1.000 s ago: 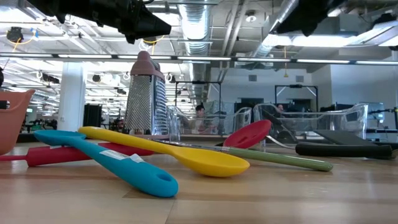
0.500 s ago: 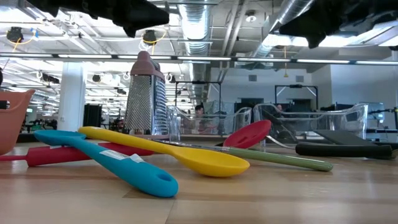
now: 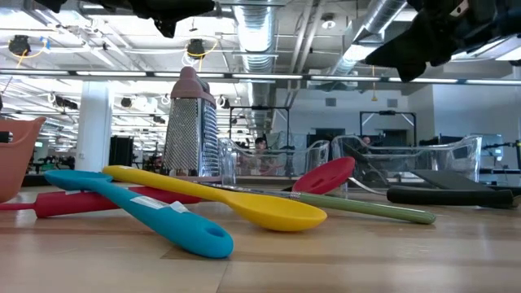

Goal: Pick & Place Kitchen Items
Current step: Put the yellow serving spoon into the left transparent bin

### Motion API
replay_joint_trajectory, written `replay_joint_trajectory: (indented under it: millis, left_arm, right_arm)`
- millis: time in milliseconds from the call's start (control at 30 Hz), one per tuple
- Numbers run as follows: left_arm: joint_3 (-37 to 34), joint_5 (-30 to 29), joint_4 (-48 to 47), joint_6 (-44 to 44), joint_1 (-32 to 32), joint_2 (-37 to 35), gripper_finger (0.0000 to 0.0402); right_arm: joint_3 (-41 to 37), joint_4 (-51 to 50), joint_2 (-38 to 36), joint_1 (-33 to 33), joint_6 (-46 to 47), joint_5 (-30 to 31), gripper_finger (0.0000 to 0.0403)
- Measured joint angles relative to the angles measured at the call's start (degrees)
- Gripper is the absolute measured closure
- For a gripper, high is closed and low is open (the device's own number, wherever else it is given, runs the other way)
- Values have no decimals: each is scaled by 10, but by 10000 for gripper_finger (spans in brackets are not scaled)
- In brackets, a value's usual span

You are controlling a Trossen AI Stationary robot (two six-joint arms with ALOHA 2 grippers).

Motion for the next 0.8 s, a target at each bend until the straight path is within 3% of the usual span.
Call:
replay_joint_trajectory:
  millis: [300,533,800]
  left_arm:
    - [6,0,5,-6,0,0,343]
    - [62,16,6,29,-12,13,396]
    - [164,27,-30,74,-27,126,399]
  right_arm:
    - [0,13,6,-8,-24,0,400]
    - [1,23,-2,-7,-53,0,400]
    - [1,9,-13,-7,-55,0,401]
